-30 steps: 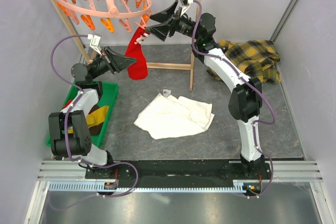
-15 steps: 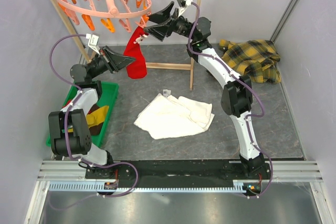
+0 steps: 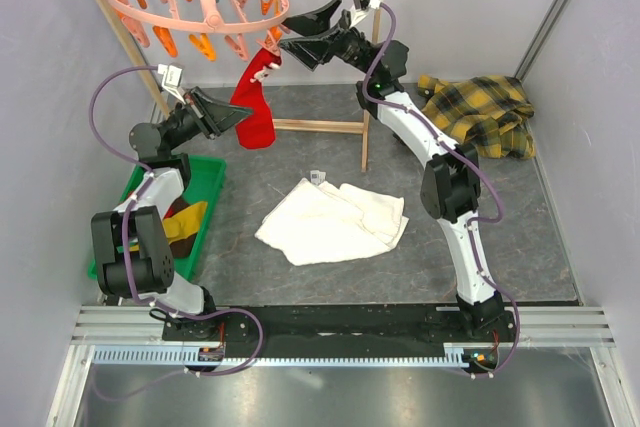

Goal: Remove the socks clipped to the hanger

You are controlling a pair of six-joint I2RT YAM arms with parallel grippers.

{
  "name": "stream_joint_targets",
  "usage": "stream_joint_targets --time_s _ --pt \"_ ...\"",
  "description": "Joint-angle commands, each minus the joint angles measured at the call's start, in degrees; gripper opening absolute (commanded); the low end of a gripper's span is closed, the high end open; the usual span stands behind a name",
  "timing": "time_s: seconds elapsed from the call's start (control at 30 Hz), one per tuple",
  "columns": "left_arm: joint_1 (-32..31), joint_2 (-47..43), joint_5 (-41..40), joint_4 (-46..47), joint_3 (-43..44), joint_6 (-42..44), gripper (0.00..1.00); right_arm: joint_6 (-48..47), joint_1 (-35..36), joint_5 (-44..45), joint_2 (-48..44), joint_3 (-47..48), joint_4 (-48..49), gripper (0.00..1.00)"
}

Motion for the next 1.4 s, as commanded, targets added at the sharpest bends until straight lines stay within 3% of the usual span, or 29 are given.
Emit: stream_joint_targets --time_s 0.0,0.23,0.7,1.1,1.37 --pt "1.0 -0.2 0.5 4.5 1.6 -2.5 0.02 3.9 -0.1 2.0 2.3 3.4 5.4 0.88" --pt "1.5 -0.6 0.3 4.9 1.6 -3.2 0.02 1.0 0.4 3.2 2.9 4.7 0.7 0.82" --pt "2.7 -0.9 0.6 7.0 0.8 -5.6 0.02 -7.9 3.2 5.2 2.8 7.4 -7.7 0.85" --pt "3.2 -0.5 1.0 9.1 1.1 -8.0 0.02 -11.9 6.1 4.6 4.4 10.9 -8.1 0.89" --pt "3.2 0.9 0.8 12.9 1.9 -11.1 0.02 -9.8 6.1 7.6 5.2 10.3 -3.7 0.90"
